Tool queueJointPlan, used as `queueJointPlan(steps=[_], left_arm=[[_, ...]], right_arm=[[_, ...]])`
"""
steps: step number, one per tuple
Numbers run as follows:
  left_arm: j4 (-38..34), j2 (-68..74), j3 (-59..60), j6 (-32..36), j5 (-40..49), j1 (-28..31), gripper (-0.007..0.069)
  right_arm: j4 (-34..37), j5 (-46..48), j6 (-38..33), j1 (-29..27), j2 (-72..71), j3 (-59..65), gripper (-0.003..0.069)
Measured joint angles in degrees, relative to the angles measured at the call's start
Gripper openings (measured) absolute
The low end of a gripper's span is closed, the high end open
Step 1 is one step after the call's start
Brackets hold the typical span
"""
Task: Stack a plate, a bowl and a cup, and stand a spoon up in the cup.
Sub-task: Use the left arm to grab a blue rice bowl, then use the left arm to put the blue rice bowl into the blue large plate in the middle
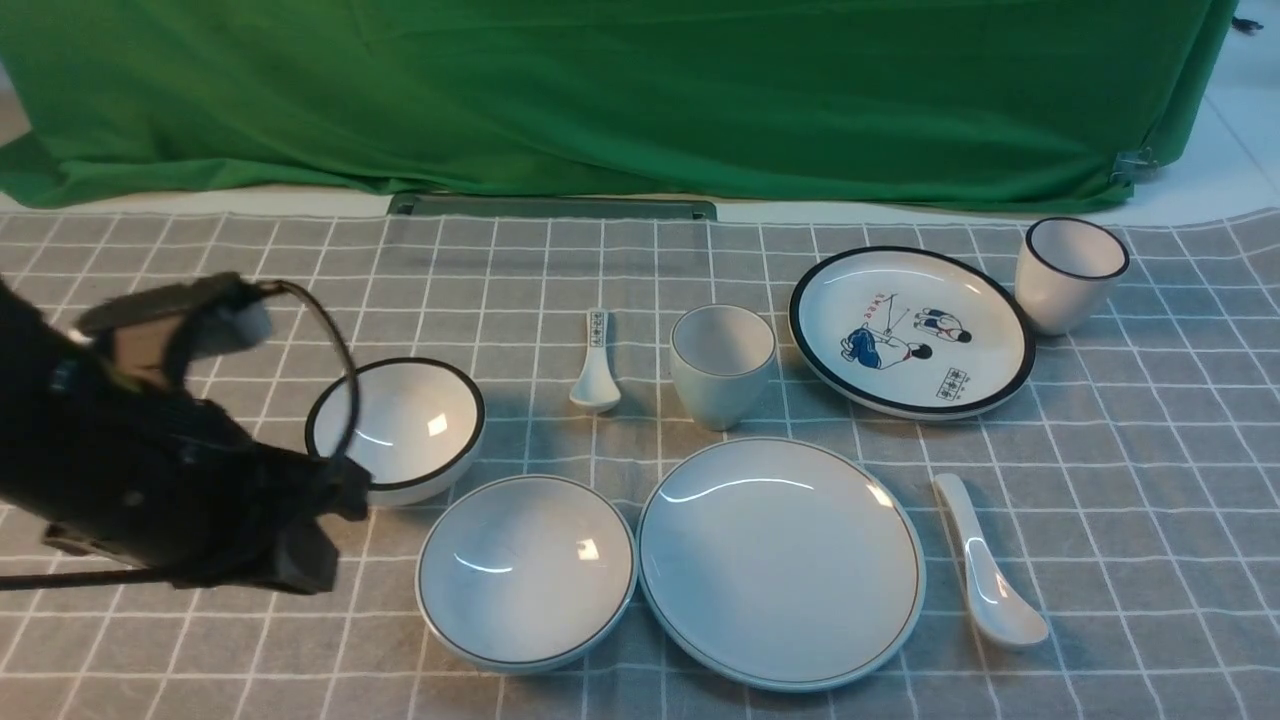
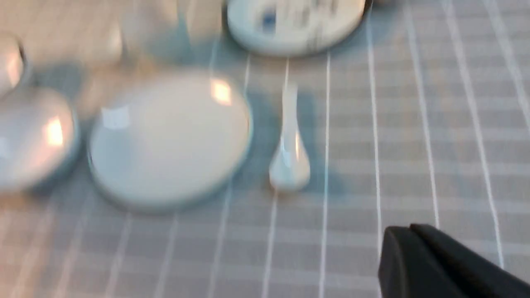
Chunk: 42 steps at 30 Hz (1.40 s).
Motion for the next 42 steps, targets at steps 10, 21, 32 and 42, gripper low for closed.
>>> queueJointPlan(steps=[10,21,32,42], left_arm=[[5.11,10.69,-4.33,-5.24,-3.54,-5.88,0.0017],[12.61,20.55,-10.34,-10.56,-3.26,-5.98,0.0382],[10.28,25.81,-11.31,-8.21,-2.60,-5.98,0.0133],[7.60,19.55,-26.86,-6.47,5.40,-9.05,0.0028]], right_arm=[[-0.33,1.93,-2.73,0.00,10.24,-1.04,0.0023],[-0.33,-0.81,-2.92,0.00,10.50,-1.26,0.0023],[-0.33,-1.93,-3.10,0.00,10.50,-1.26,0.0025],[-0.33,-1.93,-3.31,0.00,10.50,-1.26,0.0034]])
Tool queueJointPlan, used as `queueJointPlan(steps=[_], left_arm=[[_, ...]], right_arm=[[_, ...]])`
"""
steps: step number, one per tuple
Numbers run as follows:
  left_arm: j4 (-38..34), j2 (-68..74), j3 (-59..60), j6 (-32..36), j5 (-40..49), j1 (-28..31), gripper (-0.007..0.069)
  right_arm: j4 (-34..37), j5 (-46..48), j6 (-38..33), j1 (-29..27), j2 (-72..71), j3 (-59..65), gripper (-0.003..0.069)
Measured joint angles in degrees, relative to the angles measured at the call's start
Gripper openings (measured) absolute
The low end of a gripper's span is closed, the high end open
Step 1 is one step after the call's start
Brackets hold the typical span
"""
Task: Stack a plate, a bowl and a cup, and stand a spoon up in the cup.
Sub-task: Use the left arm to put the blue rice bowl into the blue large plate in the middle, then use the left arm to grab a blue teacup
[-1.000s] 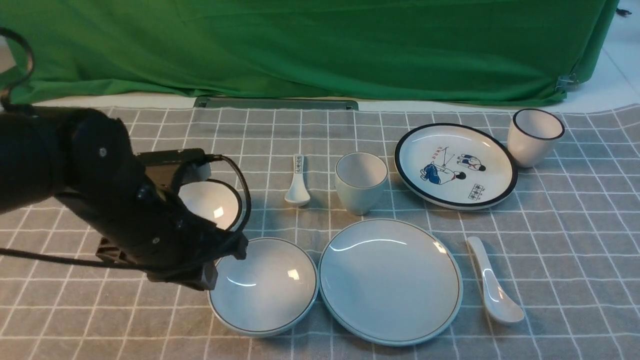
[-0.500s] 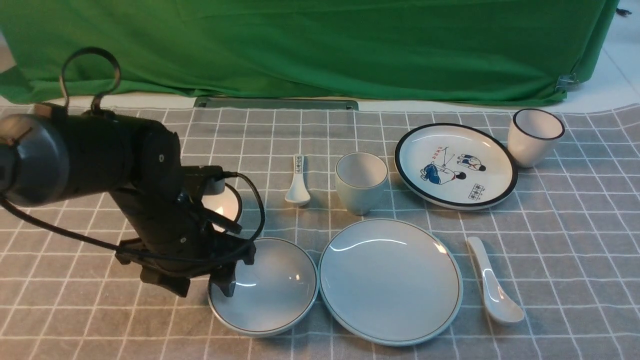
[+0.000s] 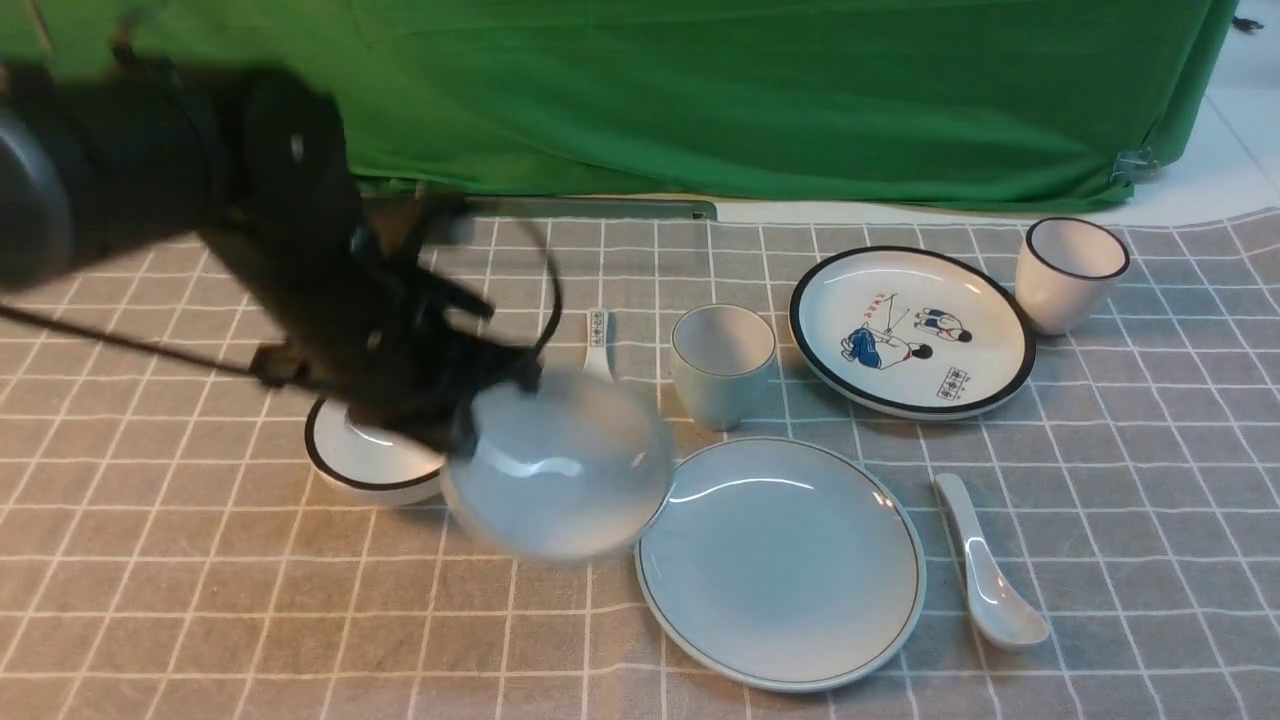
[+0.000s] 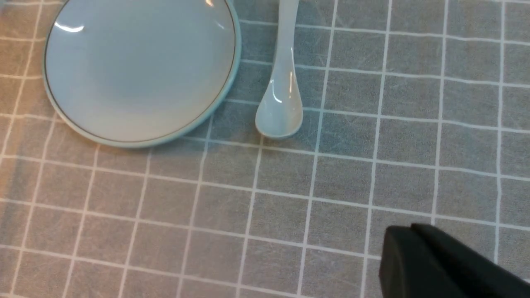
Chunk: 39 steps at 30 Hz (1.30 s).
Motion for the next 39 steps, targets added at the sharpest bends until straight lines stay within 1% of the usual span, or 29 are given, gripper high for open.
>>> queueJointPlan(steps=[4,6,9,15,19,22,23,27,28,29,30,32,33,35,36,38,39], left_arm=[[-1.82,2.47,-3.95,0.04,-2.58,-7.01,0.0028],[-2.80,5.06,-4.87,0.18,-3.64,-9.53,0.0028],[-3.80,9.36,-6.00,0.23,-4.06,-11.25,0.0027],[-3.83,18.15,-8.16,0.23,-5.38,-11.71,0.0027],[-4.12,19.91,-8.46,0.62,-6.47,-11.71,0.0029],[-4.48,20.01,-8.52,1.07,-7.72,-11.71,0.0052],[-4.46,20.01,-8.59,1.20,-8.15,-11.71,0.0068],[-4.40,19.95,-10.27,1.99,-8.56,-11.71,0.0210],[-4.31,19.89,-10.72,2.06,-8.42,-11.71,0.0230],[-3.68,19.72,-12.14,2.06,-7.55,-11.71,0.0309],[-2.47,19.65,-13.75,1.94,-6.43,-11.71,0.0358],[0.52,19.58,-17.19,-1.05,-5.08,-11.64,0.0435],[2.84,19.64,-20.14,-4.82,-4.05,-11.52,0.0465],[5.19,19.98,-24.08,-6.38,-2.89,-10.80,0.0477],[5.36,20.18,-24.62,-6.38,-2.53,-10.69,0.0477],[6.41,22.31,-32.37,-5.39,-0.59,-8.75,0.0473],[6.41,23.05,-33.97,-5.35,0.00,-8.12,0.0470]], right_arm=[[0.00,-0.07,0.00,0.00,0.00,0.00,0.0036],[0.00,-0.07,0.00,0.00,0.00,0.00,0.0041],[0.00,-0.21,-0.05,0.00,0.00,0.00,0.0045],[0.00,-0.21,-0.59,0.00,0.00,0.00,0.0054],[0.00,-0.21,-0.64,0.00,0.00,0.00,0.0055],[0.00,-0.21,-0.69,0.00,0.00,0.00,0.0057],[0.00,-0.21,-0.69,0.00,0.00,0.00,0.0057],[0.00,-0.21,-0.70,0.00,0.00,0.00,0.0063],[0.00,-0.21,-0.76,0.00,0.00,0.00,0.0064],[0.00,-0.21,-0.76,0.00,0.00,0.00,0.0065],[0.00,-0.21,-0.76,0.00,0.00,0.00,0.0066],[0.00,-0.21,-0.76,0.00,0.00,0.00,0.0067],[0.00,-0.21,-0.82,0.00,0.00,0.00,0.0068],[0.00,-0.21,-0.82,0.00,0.00,0.00,0.0069],[0.00,-0.21,-0.87,0.00,0.00,0.00,0.0069],[0.00,-0.21,-0.87,0.00,0.00,0.00,0.0069],[0.00,-0.21,-0.87,0.00,0.00,0.00,0.0069]])
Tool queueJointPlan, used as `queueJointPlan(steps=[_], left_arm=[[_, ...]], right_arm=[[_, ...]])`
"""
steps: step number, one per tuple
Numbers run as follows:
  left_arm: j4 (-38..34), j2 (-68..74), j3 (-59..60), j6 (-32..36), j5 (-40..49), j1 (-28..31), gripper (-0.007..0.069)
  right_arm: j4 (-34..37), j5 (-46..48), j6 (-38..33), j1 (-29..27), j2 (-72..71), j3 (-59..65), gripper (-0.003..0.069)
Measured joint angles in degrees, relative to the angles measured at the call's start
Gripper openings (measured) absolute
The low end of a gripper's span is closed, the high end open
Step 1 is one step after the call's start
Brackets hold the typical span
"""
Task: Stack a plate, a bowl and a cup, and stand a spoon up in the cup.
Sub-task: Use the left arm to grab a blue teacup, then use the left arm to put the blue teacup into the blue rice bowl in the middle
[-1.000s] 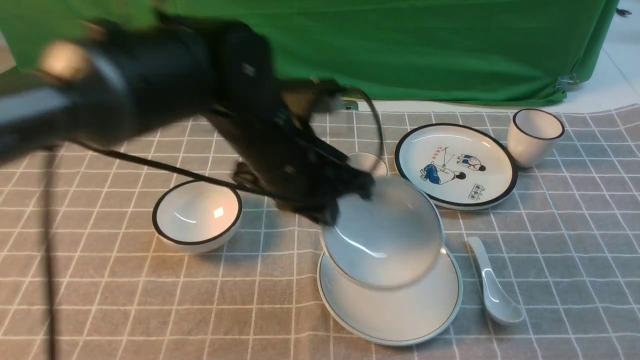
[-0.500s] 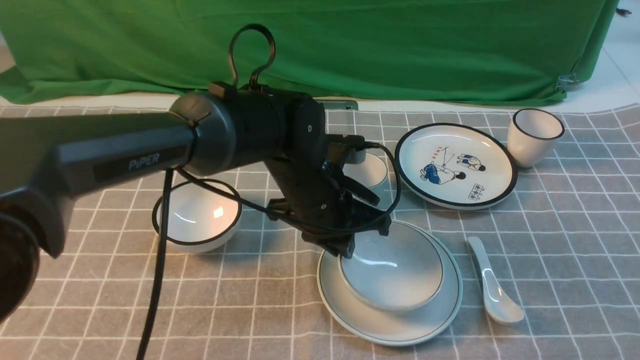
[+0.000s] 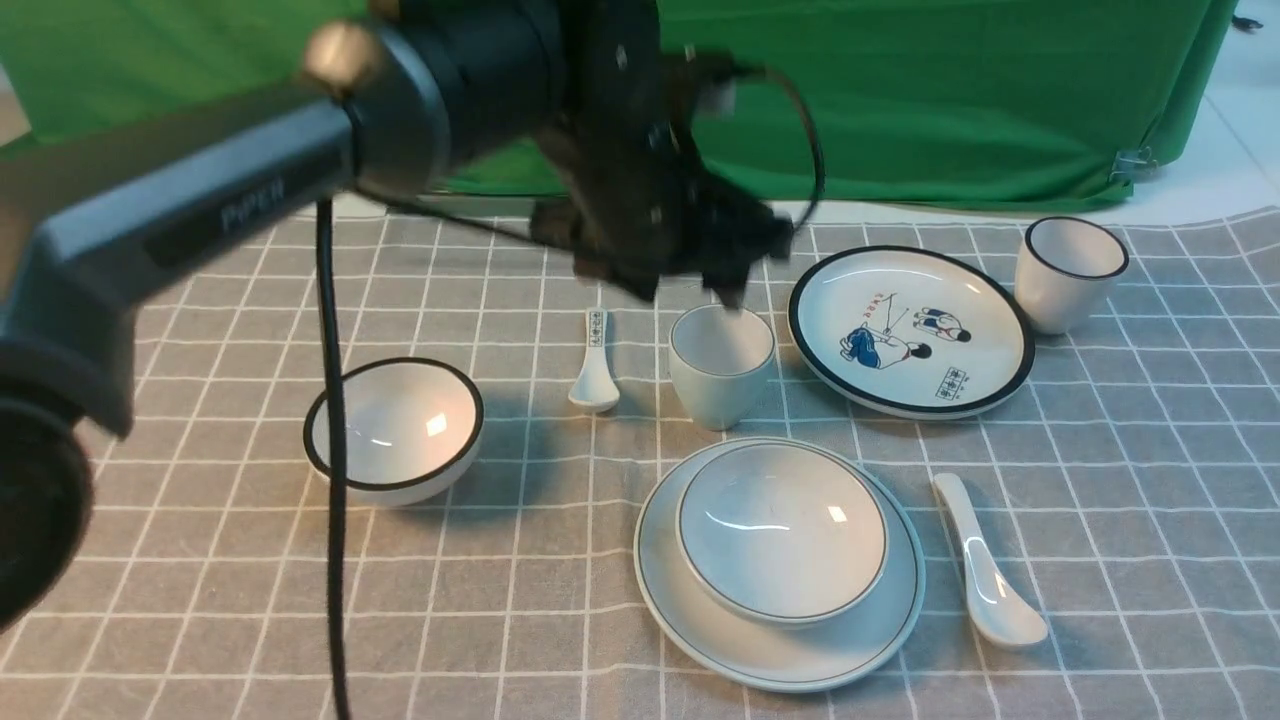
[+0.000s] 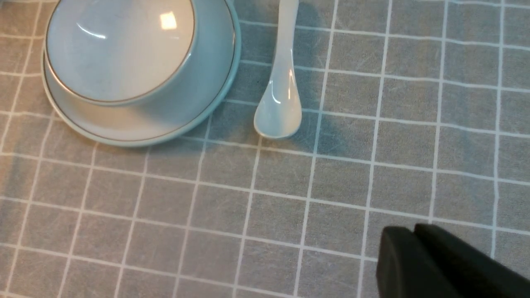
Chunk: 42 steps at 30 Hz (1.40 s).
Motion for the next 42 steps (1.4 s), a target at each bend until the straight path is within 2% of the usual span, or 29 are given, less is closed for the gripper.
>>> queueJointPlan(steps=[6,13,17,18,20,22,25,29,32,34,42], left_arm=[[-0.19,9.44,-10.43,0.64,3.19,2.25,0.0461],[-1.20,16.06,-11.74,1.88,2.34,2.20,0.0452],[-1.75,17.20,-11.74,1.88,2.67,2.20,0.0323],[-1.75,17.20,-11.74,1.94,3.12,2.20,0.0219],[-1.41,16.50,-11.74,2.71,4.02,2.13,0.0096],[0.49,14.83,-12.64,4.24,6.44,2.13,0.0039],[1.44,11.33,-14.91,6.06,10.01,2.13,0.0032],[-3.92,3.97,-15.00,10.48,13.57,1.90,0.0032],[-7.03,0.41,-10.97,11.49,13.84,0.45,0.0032],[-7.23,-1.30,-3.14,11.96,14.20,-3.01,0.0032],[-3.31,1.09,7.51,10.42,6.00,-8.85,0.0032]], right_arm=[[0.00,-0.01,0.00,0.00,0.00,0.00,0.0069],[0.00,-0.01,0.00,0.00,0.00,0.00,0.0069],[0.00,-0.01,0.00,0.00,0.00,0.00,0.0069],[0.00,-0.01,0.00,0.00,0.00,0.00,0.0069],[0.00,-0.14,-0.30,0.00,0.00,0.15,0.0069],[0.00,-0.41,-0.53,0.00,0.00,1.03,0.0069],[-0.01,-0.92,-0.67,0.00,0.00,3.09,0.0069],[-0.01,-2.48,-0.67,0.00,0.00,4.51,0.0069],[-0.01,-3.75,-0.61,0.00,0.00,4.55,0.0069],[-0.01,-4.44,-0.18,0.00,0.00,4.55,0.0069],[-0.01,-4.47,0.85,0.00,0.00,4.55,0.0069]])
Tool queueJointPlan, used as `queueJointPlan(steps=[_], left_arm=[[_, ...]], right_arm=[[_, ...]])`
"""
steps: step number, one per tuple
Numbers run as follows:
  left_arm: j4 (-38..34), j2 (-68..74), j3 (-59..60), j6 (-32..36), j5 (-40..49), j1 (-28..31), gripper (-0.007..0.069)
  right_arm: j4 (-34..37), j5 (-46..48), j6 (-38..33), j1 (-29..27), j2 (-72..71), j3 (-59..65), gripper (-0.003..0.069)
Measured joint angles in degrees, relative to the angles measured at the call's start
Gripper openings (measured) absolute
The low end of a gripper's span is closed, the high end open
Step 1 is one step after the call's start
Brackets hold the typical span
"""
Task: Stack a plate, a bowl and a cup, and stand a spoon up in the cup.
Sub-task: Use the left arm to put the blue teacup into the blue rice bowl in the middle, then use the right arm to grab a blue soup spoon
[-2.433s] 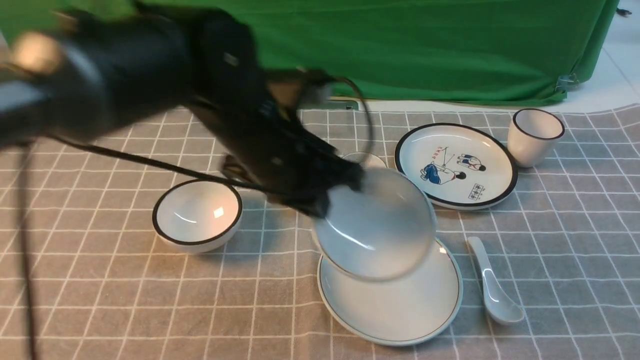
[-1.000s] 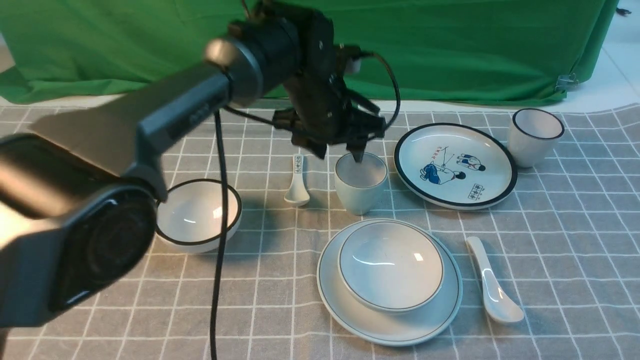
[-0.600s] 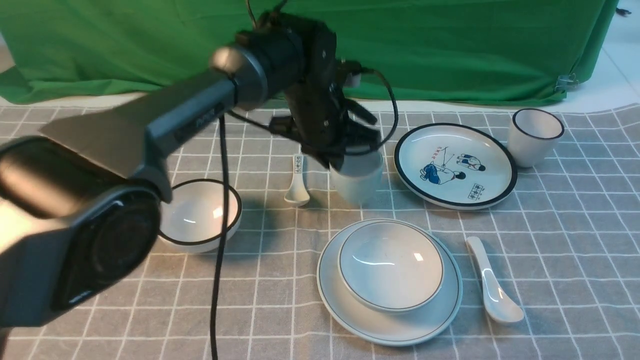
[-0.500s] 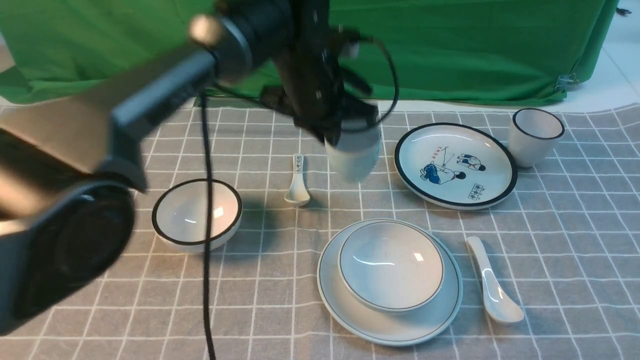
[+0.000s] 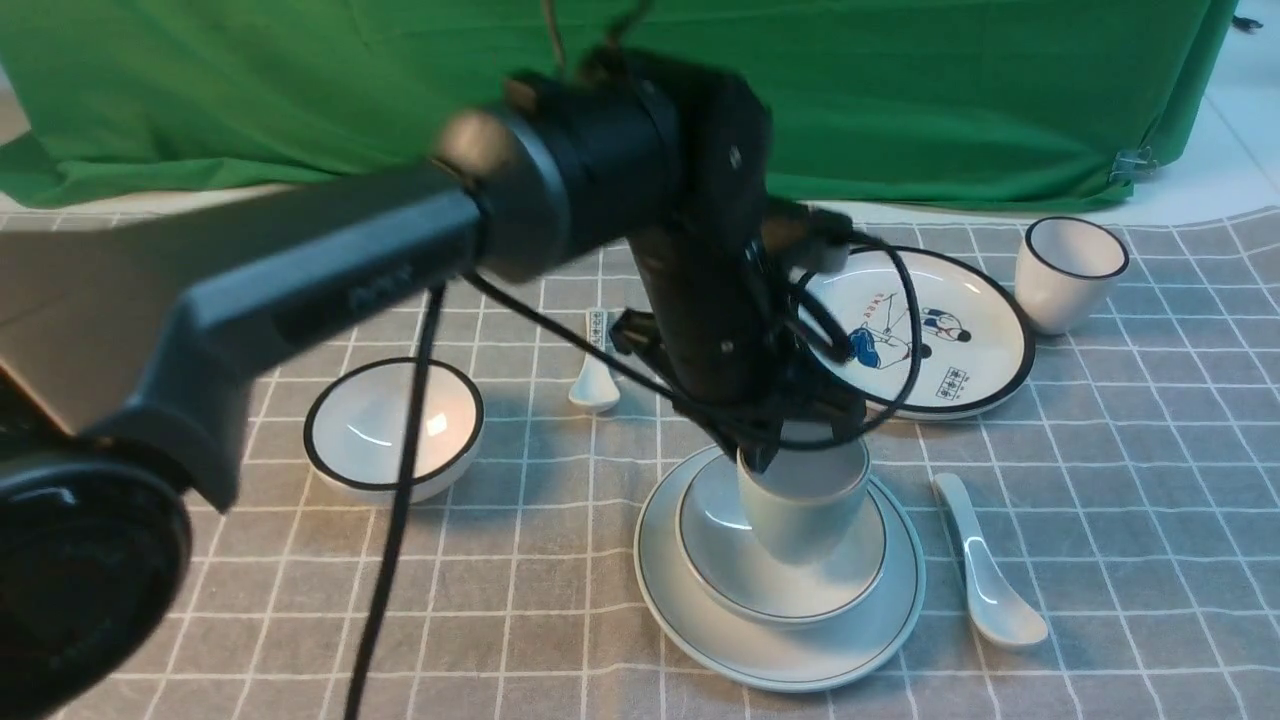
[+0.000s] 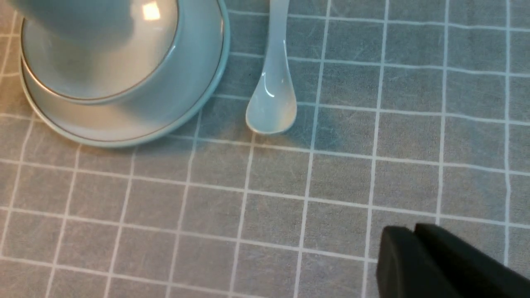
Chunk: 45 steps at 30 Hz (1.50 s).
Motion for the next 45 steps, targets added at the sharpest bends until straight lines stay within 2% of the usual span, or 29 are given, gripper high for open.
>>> queueJointPlan(steps=[3,8,11,13,15,17,19,22,23,24,27,31,32,39,45], left_arm=[[3.04,1.05,0.23,-1.01,-1.70,-0.21,0.0032],[2.99,2.02,0.23,0.43,-2.07,-0.23,0.0061],[2.40,2.02,0.23,0.55,-2.07,-0.27,0.0130],[2.35,2.02,-0.02,0.62,-1.21,-0.27,0.0211],[2.41,2.09,-1.56,0.59,2.35,-0.27,0.0297],[2.94,1.94,-3.42,0.48,6.36,-0.27,0.0336],[3.74,1.10,-3.99,0.48,7.54,-0.33,0.0328],[4.69,-2.20,-4.17,0.28,8.35,-0.33,0.0222],[4.88,-3.93,-4.18,0.23,8.35,-0.33,0.0162],[4.94,-6.32,-4.23,0.09,8.41,-0.33,0.0094],[5.30,-13.60,-1.94,-0.76,8.15,-0.33,0.0021],[8.11,-22.90,6.97,-3.77,4.64,-0.33,0.0005],[8.63,-25.26,10.07,-4.72,3.69,-0.33,0.0005],[10.03,-39.26,28.88,-10.42,-1.39,-0.33,0.0005],[10.20,-46.84,36.86,-13.74,-3.68,-0.33,0.0007]], right_arm=[[0.00,0.13,0.00,0.00,0.00,0.00,0.0069],[0.00,3.55,0.00,0.00,0.87,-1.33,0.0069],[0.00,8.84,0.00,0.00,4.84,-4.58,0.0069],[0.00,11.75,0.00,0.00,8.72,-8.02,0.0069],[0.00,13.14,-0.12,0.00,15.33,-12.49,0.0069],[-0.14,13.98,-1.49,0.61,20.53,-15.86,0.0069],[-0.35,14.06,-2.77,2.14,24.42,-18.32,0.0070],[-2.04,10.98,-1.77,6.03,31.72,-22.53,0.0092],[-3.38,9.32,-1.46,7.72,34.82,-23.77,0.0113],[-4.76,7.74,-0.85,9.03,38.02,-25.31,0.0150],[-7.66,4.92,0.64,12.10,46.54,-29.30,0.0288],[-10.13,3.05,3.95,13.94,55.80,-33.72,0.0437],[-10.53,2.31,4.56,14.09,57.88,-34.42,0.0451],[-11.35,-1.14,6.13,14.49,68.11,-38.95,0.0480],[-11.08,-3.09,6.13,15.53,72.90,-40.53,0.0481]])
